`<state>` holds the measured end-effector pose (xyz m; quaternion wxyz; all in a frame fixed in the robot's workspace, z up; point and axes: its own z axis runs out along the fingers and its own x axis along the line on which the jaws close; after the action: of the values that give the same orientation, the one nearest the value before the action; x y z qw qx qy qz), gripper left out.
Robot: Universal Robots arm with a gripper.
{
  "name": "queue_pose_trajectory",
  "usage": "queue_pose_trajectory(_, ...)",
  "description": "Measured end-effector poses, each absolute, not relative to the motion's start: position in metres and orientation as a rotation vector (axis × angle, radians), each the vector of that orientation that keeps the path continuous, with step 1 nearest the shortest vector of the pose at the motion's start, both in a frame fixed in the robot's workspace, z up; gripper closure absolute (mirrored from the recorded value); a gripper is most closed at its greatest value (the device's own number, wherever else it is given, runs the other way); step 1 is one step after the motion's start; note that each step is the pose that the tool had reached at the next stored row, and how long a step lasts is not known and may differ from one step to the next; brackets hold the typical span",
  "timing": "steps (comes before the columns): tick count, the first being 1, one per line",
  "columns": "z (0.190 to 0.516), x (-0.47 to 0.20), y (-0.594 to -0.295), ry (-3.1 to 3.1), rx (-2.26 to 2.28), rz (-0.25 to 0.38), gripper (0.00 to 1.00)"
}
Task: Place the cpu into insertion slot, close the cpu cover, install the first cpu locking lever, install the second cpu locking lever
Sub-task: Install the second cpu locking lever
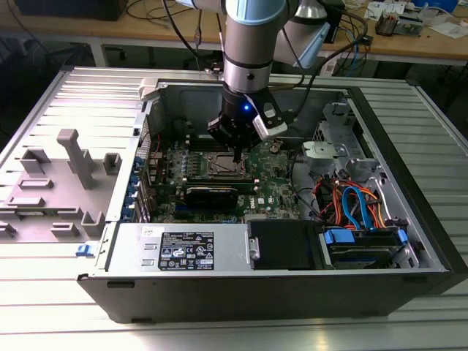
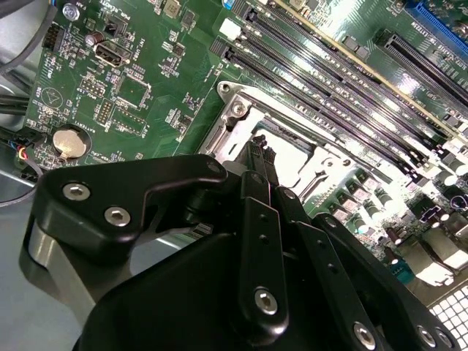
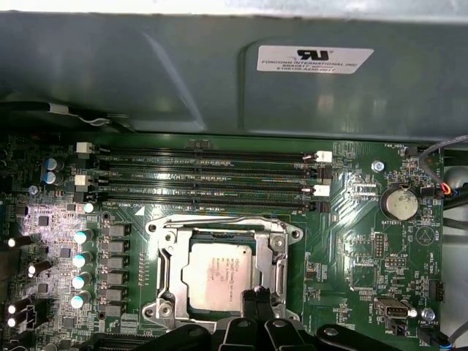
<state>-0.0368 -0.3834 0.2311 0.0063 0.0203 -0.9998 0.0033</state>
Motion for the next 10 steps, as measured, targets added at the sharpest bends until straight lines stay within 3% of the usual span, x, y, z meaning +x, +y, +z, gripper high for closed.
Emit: queue_pose_trajectory(10, 0.2379, -0.0367, -0.3836, -3.128, 0.064, 0.010, 0.89)
